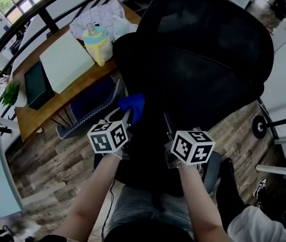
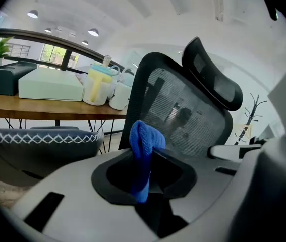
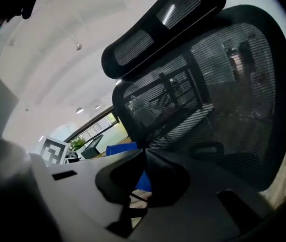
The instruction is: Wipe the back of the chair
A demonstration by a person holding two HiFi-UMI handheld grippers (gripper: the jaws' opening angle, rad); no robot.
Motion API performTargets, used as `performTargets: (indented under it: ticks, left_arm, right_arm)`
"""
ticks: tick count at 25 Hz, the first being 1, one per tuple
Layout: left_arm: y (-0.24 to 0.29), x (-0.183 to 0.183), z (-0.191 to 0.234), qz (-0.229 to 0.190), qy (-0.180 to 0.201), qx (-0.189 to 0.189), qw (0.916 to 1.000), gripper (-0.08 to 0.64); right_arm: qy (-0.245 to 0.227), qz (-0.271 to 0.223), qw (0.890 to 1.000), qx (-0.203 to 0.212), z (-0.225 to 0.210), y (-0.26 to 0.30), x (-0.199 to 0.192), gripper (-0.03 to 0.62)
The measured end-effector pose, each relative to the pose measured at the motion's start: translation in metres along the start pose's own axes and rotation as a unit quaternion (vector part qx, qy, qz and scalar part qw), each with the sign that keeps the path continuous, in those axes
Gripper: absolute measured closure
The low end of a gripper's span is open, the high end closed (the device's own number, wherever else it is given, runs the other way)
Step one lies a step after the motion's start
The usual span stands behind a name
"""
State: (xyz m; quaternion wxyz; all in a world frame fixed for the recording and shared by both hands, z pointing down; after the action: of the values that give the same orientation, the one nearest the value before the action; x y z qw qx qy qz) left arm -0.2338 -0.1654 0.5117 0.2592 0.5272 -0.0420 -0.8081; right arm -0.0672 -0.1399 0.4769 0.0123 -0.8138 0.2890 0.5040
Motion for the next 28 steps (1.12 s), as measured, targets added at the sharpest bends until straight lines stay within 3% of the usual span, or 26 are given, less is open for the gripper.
performTargets:
  ticks: [13, 21, 28]
  left_arm:
    - [-0.051, 0.033, -0.089, -0.026, 0.005, -0.107, 0.9940, 0.466]
    - [-0.084, 0.064, -0.157, -0.065, 0.011, -0.173, 0.9826, 0.465]
    - [-0.110, 0.083, -0.205, -0.095, 0.025, -0.225, 0.9694, 0.466]
  right_arm:
    - [-0.015, -0.059, 0.996, 0.062, 0.029, -0.076, 0.058, 0.561]
    - [-0.034, -0.118, 0.989, 0.078, 0.043, -0.132, 0.106, 0.561]
    - [-0.026, -0.192, 0.976, 0.100, 0.055, -0.178, 0.141, 0.561]
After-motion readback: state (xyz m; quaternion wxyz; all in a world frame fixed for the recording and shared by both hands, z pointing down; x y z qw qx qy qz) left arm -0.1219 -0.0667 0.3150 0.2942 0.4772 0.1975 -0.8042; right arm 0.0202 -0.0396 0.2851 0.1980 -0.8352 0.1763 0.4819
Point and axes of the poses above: the fingertips, and each gripper's own axes: y forward along the fingers, z to its left, x out of its top, the point moved 3 cm from there along -y, backward along the fingers, and after that the axes turned 10 degrees about -z, right-handed, at the moved point
